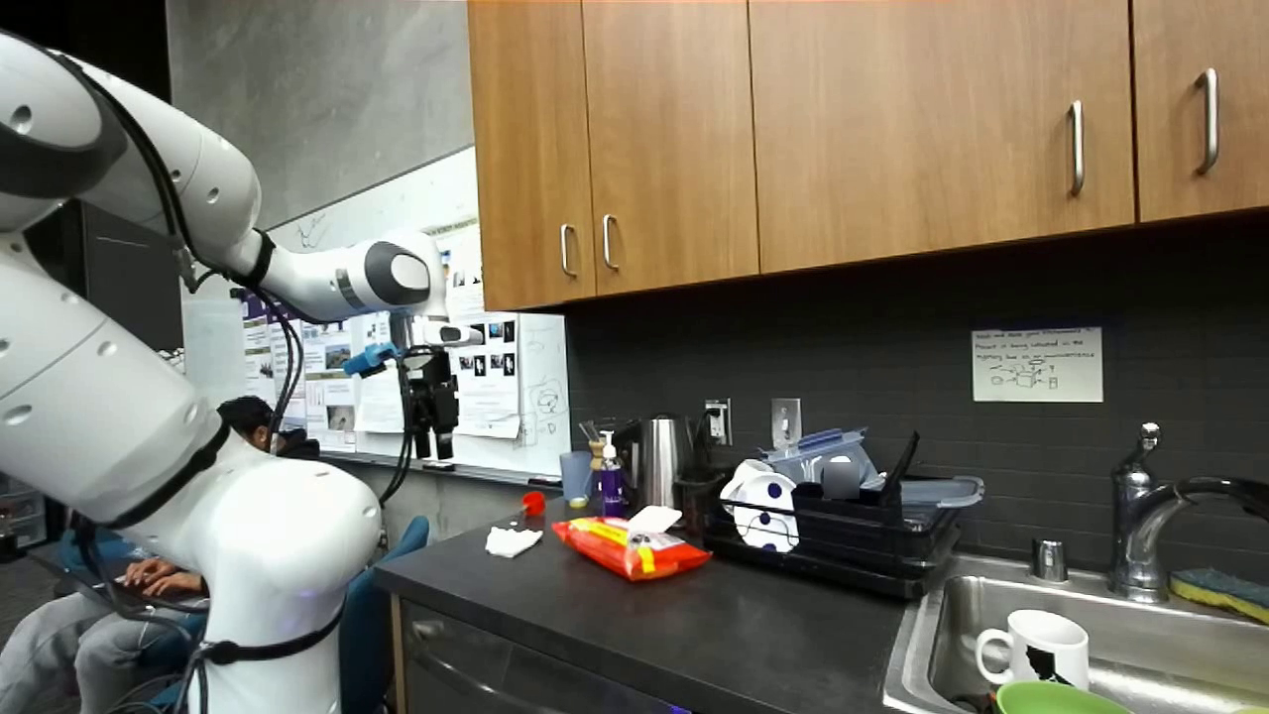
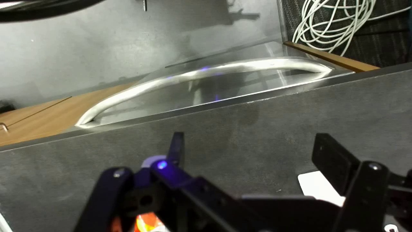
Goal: Close the pack of wipes
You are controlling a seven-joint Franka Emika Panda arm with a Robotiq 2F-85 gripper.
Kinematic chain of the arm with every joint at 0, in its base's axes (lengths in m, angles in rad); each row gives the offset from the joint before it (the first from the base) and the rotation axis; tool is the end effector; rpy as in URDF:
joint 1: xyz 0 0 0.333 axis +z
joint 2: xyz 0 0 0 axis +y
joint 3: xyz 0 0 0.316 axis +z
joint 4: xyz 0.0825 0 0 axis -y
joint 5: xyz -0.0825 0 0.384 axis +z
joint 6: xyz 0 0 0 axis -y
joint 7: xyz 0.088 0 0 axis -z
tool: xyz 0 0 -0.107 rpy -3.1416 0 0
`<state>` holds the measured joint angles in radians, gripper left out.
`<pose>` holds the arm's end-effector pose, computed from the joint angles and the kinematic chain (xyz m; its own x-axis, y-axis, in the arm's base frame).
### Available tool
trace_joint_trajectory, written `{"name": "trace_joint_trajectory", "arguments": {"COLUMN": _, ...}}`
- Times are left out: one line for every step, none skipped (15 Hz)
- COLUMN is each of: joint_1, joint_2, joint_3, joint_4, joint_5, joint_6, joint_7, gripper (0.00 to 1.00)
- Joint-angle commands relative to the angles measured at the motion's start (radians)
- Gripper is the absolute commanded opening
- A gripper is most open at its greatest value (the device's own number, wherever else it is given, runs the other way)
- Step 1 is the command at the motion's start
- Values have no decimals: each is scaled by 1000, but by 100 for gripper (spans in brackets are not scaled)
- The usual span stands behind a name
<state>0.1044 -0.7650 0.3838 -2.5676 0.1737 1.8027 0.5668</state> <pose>0.2826 0.1752 0.4830 0.9744 -0.2233 0.0261 -0.2248 -0.9697 0.0954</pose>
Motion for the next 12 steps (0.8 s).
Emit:
{"name": "trace_joint_trajectory", "arguments": {"joint_1": -3, "joint_2": 29, "joint_3": -5, "joint_4": 10, "joint_5": -19, "joint_6": 19, "joint_7": -3, "gripper": 100}}
{"name": "trace_joint_trajectory", "arguments": {"joint_1": -5, "joint_2": 57, "joint_3": -1, "joint_4": 18, "joint_5": -34, "joint_6": 43, "joint_7": -23, "gripper": 100}}
{"name": "trace_joint_trajectory", "arguments": {"joint_1": -4, "joint_2": 83, "joint_3": 3, "joint_4": 25, "joint_5": -51, "joint_6": 75, "joint_7": -48, "gripper": 100}}
{"name": "trace_joint_trajectory", "arguments": {"joint_1": -7, "joint_2": 111, "joint_3": 8, "joint_4": 32, "joint_5": -67, "joint_6": 109, "joint_7": -61, "gripper": 100}}
{"name": "trace_joint_trajectory", "arguments": {"joint_1": -8, "joint_2": 149, "joint_3": 12, "joint_4": 43, "joint_5": -87, "joint_6": 145, "joint_7": -81, "gripper": 100}}
{"name": "trace_joint_trajectory", "arguments": {"joint_1": -8, "joint_2": 182, "joint_3": 13, "joint_4": 52, "joint_5": -108, "joint_6": 181, "joint_7": -92, "gripper": 100}}
{"name": "trace_joint_trajectory", "arguments": {"joint_1": -10, "joint_2": 218, "joint_3": 15, "joint_4": 65, "joint_5": -132, "joint_6": 213, "joint_7": -99, "gripper": 100}}
{"name": "trace_joint_trajectory", "arguments": {"joint_1": -9, "joint_2": 253, "joint_3": 14, "joint_4": 79, "joint_5": -156, "joint_6": 240, "joint_7": -105, "gripper": 100}}
{"name": "trace_joint_trajectory", "arguments": {"joint_1": -10, "joint_2": 291, "joint_3": 14, "joint_4": 98, "joint_5": -184, "joint_6": 266, "joint_7": -110, "gripper": 100}}
{"name": "trace_joint_trajectory", "arguments": {"joint_1": -13, "joint_2": 332, "joint_3": 13, "joint_4": 122, "joint_5": -219, "joint_6": 288, "joint_7": -113, "gripper": 100}}
{"name": "trace_joint_trajectory", "arguments": {"joint_1": -12, "joint_2": 374, "joint_3": 6, "joint_4": 151, "joint_5": -247, "joint_6": 296, "joint_7": -122, "gripper": 100}}
{"name": "trace_joint_trajectory", "arguments": {"joint_1": -14, "joint_2": 417, "joint_3": 1, "joint_4": 187, "joint_5": -276, "joint_6": 297, "joint_7": -128, "gripper": 100}}
